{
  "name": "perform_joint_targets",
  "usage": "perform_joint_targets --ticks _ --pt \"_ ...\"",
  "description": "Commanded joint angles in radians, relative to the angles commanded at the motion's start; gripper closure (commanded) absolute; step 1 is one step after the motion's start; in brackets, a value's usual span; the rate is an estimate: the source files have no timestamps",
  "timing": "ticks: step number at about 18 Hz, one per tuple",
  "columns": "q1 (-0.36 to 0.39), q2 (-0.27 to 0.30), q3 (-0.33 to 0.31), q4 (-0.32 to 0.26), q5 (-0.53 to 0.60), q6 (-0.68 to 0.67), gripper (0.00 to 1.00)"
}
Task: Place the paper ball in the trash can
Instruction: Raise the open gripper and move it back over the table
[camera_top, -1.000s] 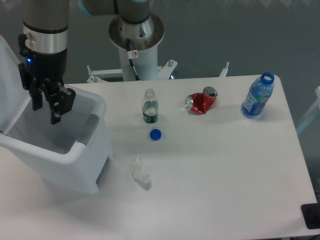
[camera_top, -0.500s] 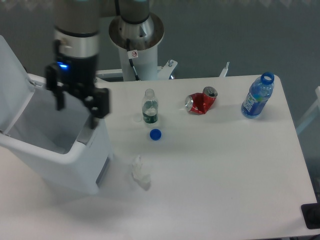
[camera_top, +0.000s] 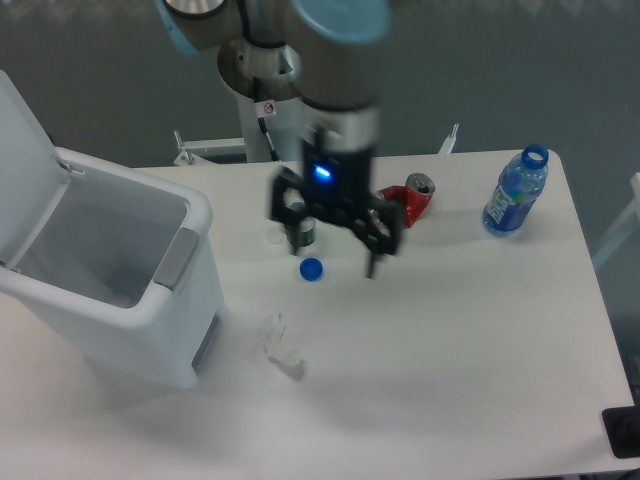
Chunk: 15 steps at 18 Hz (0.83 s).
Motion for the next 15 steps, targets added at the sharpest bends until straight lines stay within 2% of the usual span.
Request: perform_joint_targets --ticks 6,8,11,15 --pt "0.086 -0.107 0.002 0.003 0.036 0.233 0.0" --pt "0.094 -0.134 0.002 0.005 0.039 0.31 0.0" --pt "0.095 -0.143 0.0 0.005 0.04 0.327 0.0" --pt "0.091 -0.157 0.0 0.014 0.112 0.332 0.0"
